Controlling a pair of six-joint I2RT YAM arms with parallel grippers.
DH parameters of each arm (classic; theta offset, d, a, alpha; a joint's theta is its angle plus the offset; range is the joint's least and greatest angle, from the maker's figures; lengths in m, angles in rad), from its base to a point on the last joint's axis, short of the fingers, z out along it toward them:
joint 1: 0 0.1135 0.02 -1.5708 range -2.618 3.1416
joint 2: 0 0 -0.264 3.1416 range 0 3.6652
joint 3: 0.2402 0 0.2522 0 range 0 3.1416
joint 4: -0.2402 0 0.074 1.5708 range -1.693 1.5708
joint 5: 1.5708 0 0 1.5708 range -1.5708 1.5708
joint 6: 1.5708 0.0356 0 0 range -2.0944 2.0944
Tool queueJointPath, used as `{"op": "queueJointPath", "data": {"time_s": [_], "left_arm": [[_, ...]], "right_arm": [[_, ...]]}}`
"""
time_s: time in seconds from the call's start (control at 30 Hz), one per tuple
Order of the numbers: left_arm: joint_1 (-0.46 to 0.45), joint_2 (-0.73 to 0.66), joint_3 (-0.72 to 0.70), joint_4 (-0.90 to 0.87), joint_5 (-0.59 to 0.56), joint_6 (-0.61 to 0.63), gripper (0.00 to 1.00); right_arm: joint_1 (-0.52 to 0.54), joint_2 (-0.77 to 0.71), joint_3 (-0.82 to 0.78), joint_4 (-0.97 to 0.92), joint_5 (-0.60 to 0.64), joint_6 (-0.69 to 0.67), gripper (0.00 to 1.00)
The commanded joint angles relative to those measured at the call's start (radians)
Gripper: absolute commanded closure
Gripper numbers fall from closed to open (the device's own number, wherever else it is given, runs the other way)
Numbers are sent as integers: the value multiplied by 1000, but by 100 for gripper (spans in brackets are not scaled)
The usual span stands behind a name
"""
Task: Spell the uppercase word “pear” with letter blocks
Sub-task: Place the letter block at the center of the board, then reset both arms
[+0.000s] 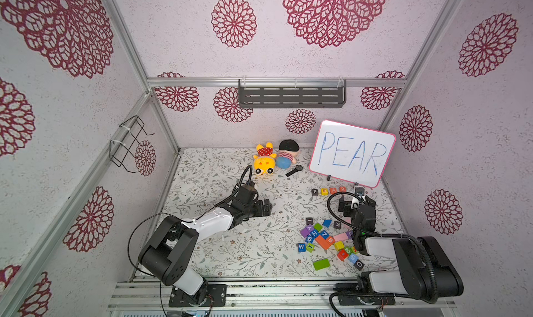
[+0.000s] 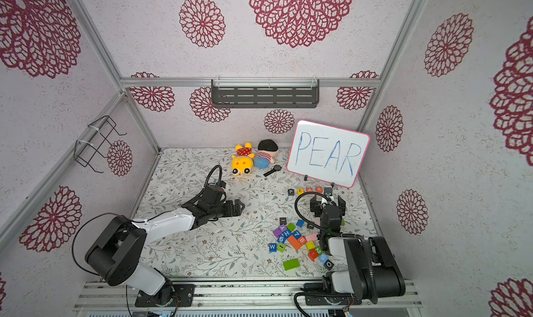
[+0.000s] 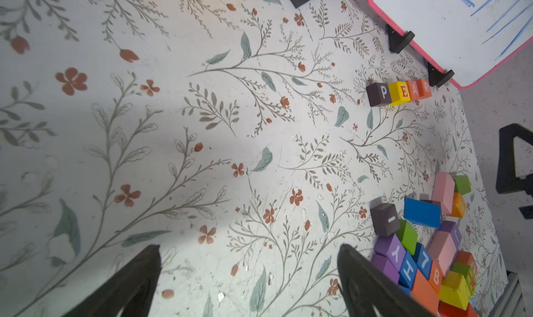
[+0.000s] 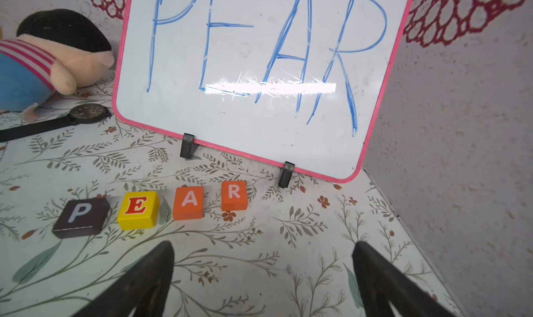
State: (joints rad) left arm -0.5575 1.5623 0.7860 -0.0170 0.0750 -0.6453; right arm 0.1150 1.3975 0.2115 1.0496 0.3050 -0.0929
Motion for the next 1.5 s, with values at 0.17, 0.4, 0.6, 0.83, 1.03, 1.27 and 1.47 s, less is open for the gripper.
{"op": "queueJointPath", "data": {"time_s": [0.17, 0.4, 0.6, 0.83, 1.03, 1.27, 1.47], "left_arm": [[23, -123, -40, 12, -209, 40, 2], [25, -219, -12, -72, -678, 223, 2], [194, -231, -65, 3, -745, 509, 2], [411, -287, -255, 285, -552, 625, 2], [509, -218, -354, 614, -411, 592, 2], [576, -99, -430, 927, -326, 618, 2], [631, -25, -377, 890, -279, 566, 2]], "right_arm": [[-66, 142, 31, 179, -75, 93, 1], [-98, 144, 64, 112, -131, 114, 1], [-98, 136, 57, 117, -127, 110, 1], [-95, 135, 54, 121, -125, 108, 1], [-95, 135, 55, 117, -124, 109, 1], [-95, 138, 57, 115, -126, 108, 1], [-96, 138, 61, 112, -128, 110, 1]]}}
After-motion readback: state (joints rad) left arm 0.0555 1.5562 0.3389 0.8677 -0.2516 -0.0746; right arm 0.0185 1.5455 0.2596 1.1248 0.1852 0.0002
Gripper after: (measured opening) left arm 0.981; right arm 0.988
